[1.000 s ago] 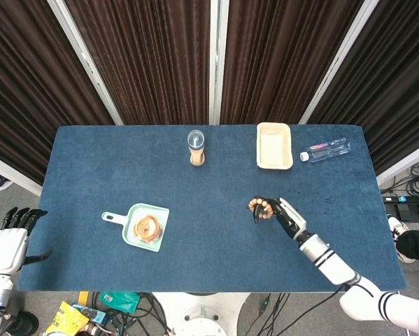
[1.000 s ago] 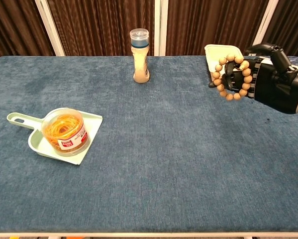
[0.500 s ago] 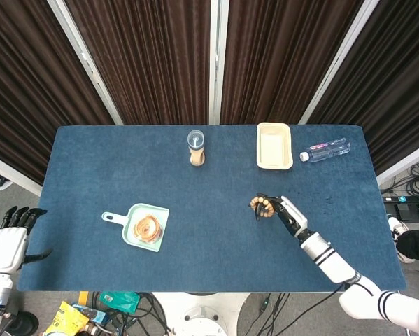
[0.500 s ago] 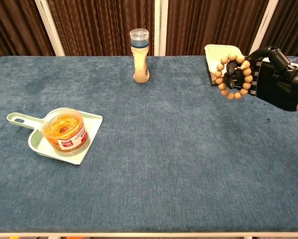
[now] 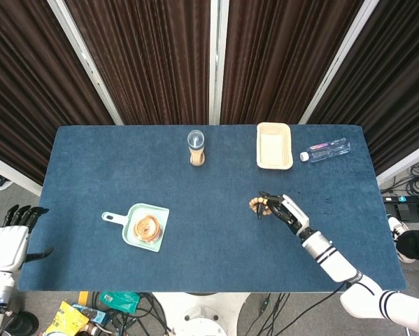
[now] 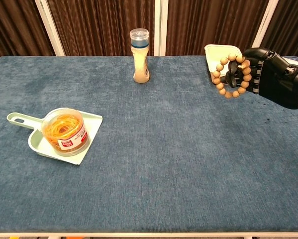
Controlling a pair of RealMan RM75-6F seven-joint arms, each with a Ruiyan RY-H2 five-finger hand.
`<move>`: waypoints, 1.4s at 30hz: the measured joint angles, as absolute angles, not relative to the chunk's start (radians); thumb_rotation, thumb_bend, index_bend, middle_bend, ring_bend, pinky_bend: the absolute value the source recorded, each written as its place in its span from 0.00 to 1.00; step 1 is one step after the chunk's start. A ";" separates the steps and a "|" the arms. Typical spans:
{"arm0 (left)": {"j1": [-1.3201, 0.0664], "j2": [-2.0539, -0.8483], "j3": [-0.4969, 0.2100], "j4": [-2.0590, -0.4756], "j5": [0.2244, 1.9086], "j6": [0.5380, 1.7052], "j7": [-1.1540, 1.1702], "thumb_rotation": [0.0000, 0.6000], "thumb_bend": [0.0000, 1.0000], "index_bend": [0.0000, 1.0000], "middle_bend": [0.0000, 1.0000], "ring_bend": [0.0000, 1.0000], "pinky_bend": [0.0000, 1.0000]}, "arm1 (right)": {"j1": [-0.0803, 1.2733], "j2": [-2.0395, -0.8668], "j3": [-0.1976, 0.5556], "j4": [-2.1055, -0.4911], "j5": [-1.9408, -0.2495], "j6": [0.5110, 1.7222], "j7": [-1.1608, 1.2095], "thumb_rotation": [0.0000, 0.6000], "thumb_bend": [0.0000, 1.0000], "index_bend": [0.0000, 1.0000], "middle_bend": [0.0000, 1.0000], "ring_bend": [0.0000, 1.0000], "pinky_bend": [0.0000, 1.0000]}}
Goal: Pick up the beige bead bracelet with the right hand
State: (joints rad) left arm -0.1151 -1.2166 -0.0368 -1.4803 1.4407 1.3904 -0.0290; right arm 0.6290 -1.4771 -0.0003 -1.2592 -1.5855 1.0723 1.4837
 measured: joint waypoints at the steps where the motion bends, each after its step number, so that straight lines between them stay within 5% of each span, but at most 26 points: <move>1: -0.116 -1.216 -0.038 -1.483 1.439 1.389 -0.027 1.00 0.00 0.19 0.17 0.09 0.06 | 0.629 -1.477 0.000 -1.258 -1.585 1.072 1.485 0.39 0.64 0.58 0.62 0.29 0.00; 15: -0.117 -1.220 -0.037 -1.477 1.440 1.393 -0.029 1.00 0.00 0.19 0.17 0.09 0.06 | 0.625 -1.468 0.003 -1.261 -1.589 1.086 1.481 0.44 0.98 0.57 0.62 0.29 0.00; 30: -0.116 -1.226 -0.036 -1.468 1.441 1.394 -0.040 1.00 0.00 0.19 0.17 0.09 0.06 | 0.631 -1.461 -0.016 -1.249 -1.641 1.129 1.523 0.39 1.00 0.42 0.51 0.23 0.00; 32: -0.116 -1.226 -0.036 -1.468 1.441 1.394 -0.040 1.00 0.00 0.19 0.17 0.09 0.06 | 0.631 -1.461 -0.020 -1.244 -1.648 1.134 1.531 0.34 1.00 0.41 0.51 0.22 0.00; 35: -0.116 -1.227 -0.037 -1.468 1.439 1.395 -0.040 1.00 0.00 0.19 0.17 0.09 0.06 | 0.633 -1.462 -0.026 -1.236 -1.655 1.140 1.548 0.12 1.00 0.39 0.50 0.22 0.00; 37: -0.115 -1.228 -0.035 -1.466 1.441 1.396 -0.041 1.00 0.00 0.19 0.17 0.09 0.06 | 0.635 -1.461 -0.030 -1.233 -1.659 1.143 1.570 0.03 0.82 0.39 0.50 0.22 0.00; 40: -0.115 -1.227 -0.035 -1.468 1.442 1.396 -0.040 1.00 0.00 0.19 0.17 0.09 0.06 | 0.638 -1.460 -0.034 -1.233 -1.663 1.146 1.623 0.02 0.43 0.39 0.51 0.22 0.00; 42: -0.115 -1.225 -0.035 -1.472 1.441 1.396 -0.037 1.00 0.00 0.19 0.17 0.09 0.06 | 0.640 -1.458 -0.036 -1.235 -1.663 1.148 1.678 0.02 0.36 0.42 0.52 0.22 0.00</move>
State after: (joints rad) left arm -0.1149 -1.2246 -0.0352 -1.4717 1.4414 1.3963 -0.0366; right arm 0.6402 -1.4575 -0.0365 -1.2352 -1.6626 1.1478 1.6778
